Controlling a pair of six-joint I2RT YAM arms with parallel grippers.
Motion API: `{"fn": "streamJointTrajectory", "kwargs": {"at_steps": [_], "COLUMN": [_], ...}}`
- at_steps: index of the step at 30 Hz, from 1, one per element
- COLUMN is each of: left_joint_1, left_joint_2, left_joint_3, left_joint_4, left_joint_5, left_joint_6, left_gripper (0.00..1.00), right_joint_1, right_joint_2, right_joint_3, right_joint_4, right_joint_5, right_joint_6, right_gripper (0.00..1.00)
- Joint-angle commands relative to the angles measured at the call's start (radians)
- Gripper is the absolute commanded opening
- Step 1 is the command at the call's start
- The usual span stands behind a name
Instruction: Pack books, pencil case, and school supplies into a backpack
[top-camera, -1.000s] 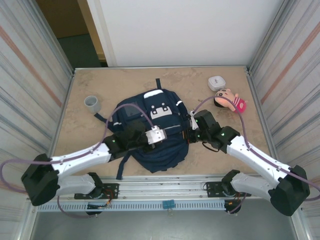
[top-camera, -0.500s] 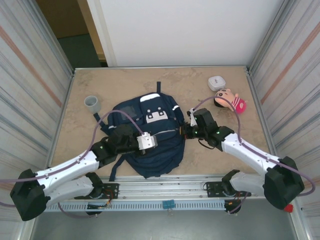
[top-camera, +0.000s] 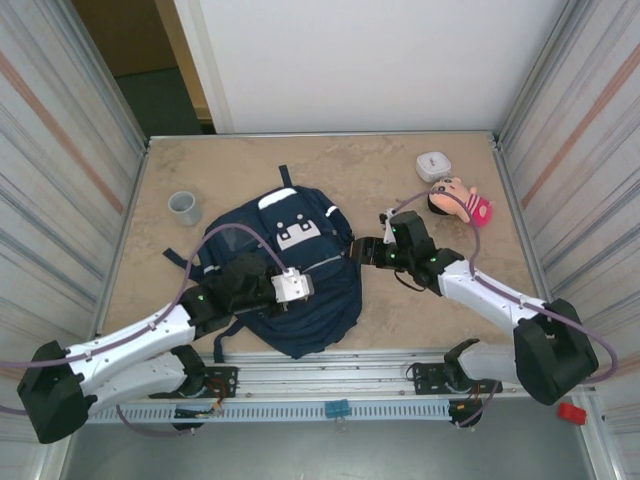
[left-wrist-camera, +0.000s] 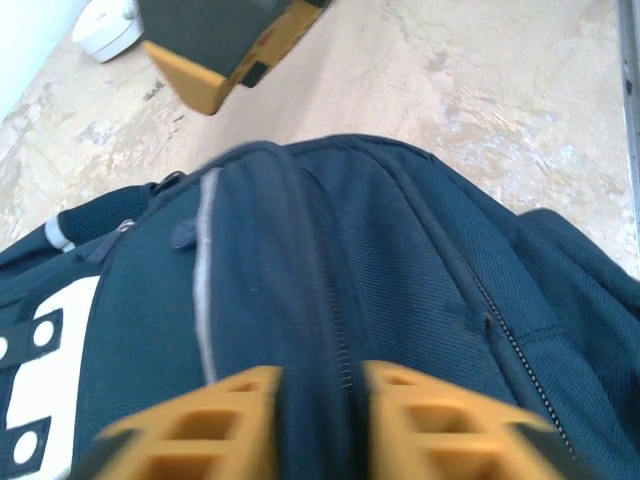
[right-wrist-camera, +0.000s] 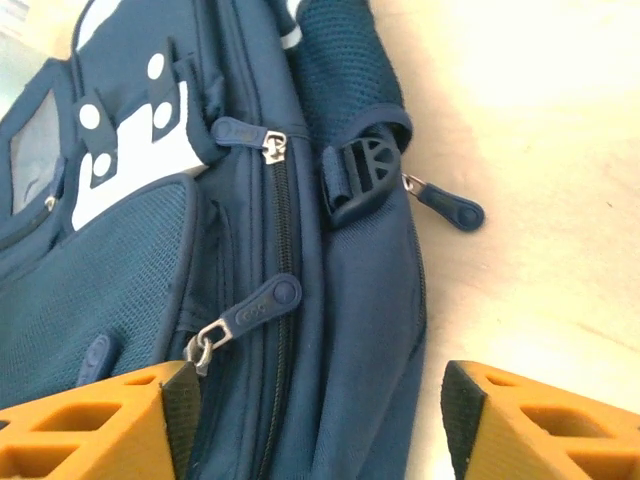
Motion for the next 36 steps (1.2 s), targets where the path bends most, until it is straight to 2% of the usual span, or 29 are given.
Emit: {"fn": "streamJointTrajectory", "kwargs": {"at_steps": [1, 4, 6, 9, 11, 13, 15, 18, 23, 25, 27, 30, 34, 36], "left_joint_1": [-0.006, -0.004, 0.003, 0.041, 0.078, 0.132, 0.184, 0.235, 0.247, 0.252, 0.252, 0.252, 0.247, 0.210], "left_joint_2": [-0.051, -0.099, -0.142, -0.181, -0.178, -0.157, -0.120, -0.046, 0.157, 0.244, 0.297, 0.264, 0.109, 0.022], "left_joint_3": [0.053, 0.065, 0.067, 0.052, 0.030, 0.000, -0.040, -0.088, -0.033, 0.038, 0.114, 0.159, 0.149, 0.132], "left_joint_4": [-0.010, -0.053, -0.129, -0.275, -0.337, -0.339, -0.270, -0.100, 0.092, 0.100, 0.083, 0.059, -0.028, -0.079], "left_joint_5": [-0.079, -0.256, -0.390, -0.503, -0.517, -0.457, -0.387, -0.283, -0.243, -0.224, -0.218, -0.183, -0.091, -0.035], "left_joint_6": [-0.081, -0.331, -0.521, -0.763, -0.853, -0.885, -0.909, -0.869, -0.694, -0.646, -0.608, -0.545, -0.393, -0.278], "left_gripper": [0.54, 0.66, 0.71, 0.76, 0.76, 0.76, 0.76, 0.74, 0.75, 0.76, 0.78, 0.84, 0.87, 0.87], "right_joint_1": [0.018, 0.044, 0.063, 0.096, 0.138, 0.201, 0.267, 0.381, 0.580, 0.617, 0.633, 0.638, 0.626, 0.594], "right_joint_2": [-0.046, -0.054, -0.045, -0.015, -0.003, 0.001, -0.005, -0.002, 0.090, 0.122, 0.124, 0.043, -0.151, -0.255], "right_joint_3": [-0.040, -0.051, -0.060, -0.066, -0.087, -0.118, -0.145, -0.150, -0.062, -0.011, 0.022, 0.018, -0.023, -0.030], "right_joint_4": [-0.040, -0.051, -0.035, -0.017, 0.013, 0.053, 0.086, 0.128, 0.169, 0.157, 0.130, 0.077, -0.059, -0.149], "right_joint_5": [-0.113, -0.135, -0.143, -0.133, -0.114, -0.084, -0.047, 0.022, 0.127, 0.163, 0.191, 0.204, 0.224, 0.219], "right_joint_6": [0.076, 0.092, 0.101, 0.116, 0.131, 0.148, 0.178, 0.216, 0.230, 0.207, 0.177, 0.131, 0.086, 0.054], "right_gripper": [0.67, 0.66, 0.65, 0.59, 0.52, 0.46, 0.39, 0.33, 0.29, 0.32, 0.41, 0.57, 0.64, 0.66]}}
